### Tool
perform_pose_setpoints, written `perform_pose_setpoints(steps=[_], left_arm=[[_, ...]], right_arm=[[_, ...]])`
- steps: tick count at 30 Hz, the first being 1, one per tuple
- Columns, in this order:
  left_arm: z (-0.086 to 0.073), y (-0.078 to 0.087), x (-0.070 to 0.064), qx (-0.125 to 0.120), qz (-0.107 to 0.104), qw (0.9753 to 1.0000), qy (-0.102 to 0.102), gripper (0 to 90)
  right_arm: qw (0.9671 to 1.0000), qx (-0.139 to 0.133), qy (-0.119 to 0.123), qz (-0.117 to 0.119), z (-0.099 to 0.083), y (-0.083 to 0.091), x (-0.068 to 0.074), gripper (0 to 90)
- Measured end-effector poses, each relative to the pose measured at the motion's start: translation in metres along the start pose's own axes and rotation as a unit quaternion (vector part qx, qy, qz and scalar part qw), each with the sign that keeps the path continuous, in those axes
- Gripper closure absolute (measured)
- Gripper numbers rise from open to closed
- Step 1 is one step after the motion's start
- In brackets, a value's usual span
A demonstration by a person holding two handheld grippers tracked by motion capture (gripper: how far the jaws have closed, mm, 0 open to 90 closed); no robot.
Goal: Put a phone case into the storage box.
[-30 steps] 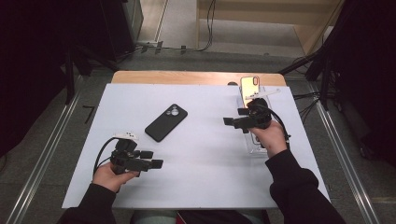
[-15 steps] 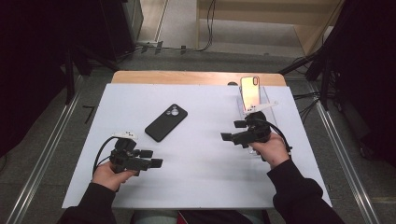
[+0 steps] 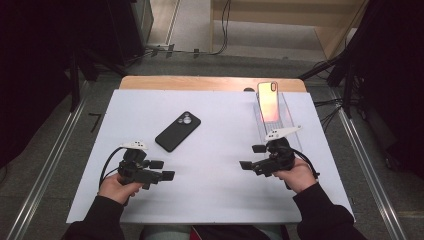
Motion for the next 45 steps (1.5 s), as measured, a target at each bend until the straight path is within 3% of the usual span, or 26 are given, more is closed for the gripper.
perform_pose_setpoints(steps=[9, 11, 15, 20, 23, 27, 29, 36, 45], left_arm=[[0.000, -0.001, -0.002, 0.002, -0.001, 0.9999, -0.014, 22.8], [0.002, 0.000, -0.002, 0.000, -0.018, 0.9998, 0.005, 22.9], [0.004, 0.005, -0.001, -0.015, -0.031, 0.9993, 0.016, 23.1], [0.002, 0.006, 0.004, -0.010, -0.016, 0.9997, 0.015, 23.1], [0.004, 0.006, 0.006, -0.018, -0.016, 0.9997, 0.006, 23.1], [0.010, 0.008, 0.007, -0.022, -0.019, 0.9996, 0.000, 23.1], [0.012, 0.008, 0.008, -0.020, -0.012, 0.9997, -0.012, 23.0], [0.024, 0.006, 0.016, -0.028, -0.004, 0.9994, -0.022, 22.9], [0.038, 0.005, 0.033, -0.033, 0.006, 0.9991, -0.024, 19.4]], right_arm=[[0.9998, 0.015, 0.003, 0.008, -0.025, 0.001, -0.004, 14.5], [0.9998, 0.018, 0.004, 0.011, -0.029, 0.004, -0.004, 14.5], [0.9996, 0.027, 0.010, 0.007, -0.039, 0.007, -0.006, 14.5], [0.9992, 0.038, 0.007, 0.011, -0.052, 0.009, -0.010, 14.5], [0.9991, 0.041, 0.003, -0.003, -0.057, 0.011, -0.012, 14.5], [0.9993, 0.036, 0.001, 0.004, -0.059, 0.015, -0.014, 14.5], [0.9991, 0.042, -0.001, 0.007, -0.061, 0.014, -0.016, 14.5], [0.9981, 0.059, 0.002, 0.016, -0.063, 0.007, -0.015, 14.5], [0.9984, 0.053, 0.002, 0.022, -0.061, 0.008, -0.015, 14.6]])
Point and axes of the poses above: each handheld gripper's, and its own axes: y roughly backward along the jaws, z roughly out of its top, x roughly to its left, the point moved 6 cm from there along -y, roughly forward along the jaws, and after that the axes turned 13 degrees about -y, right-handed, at the moved point
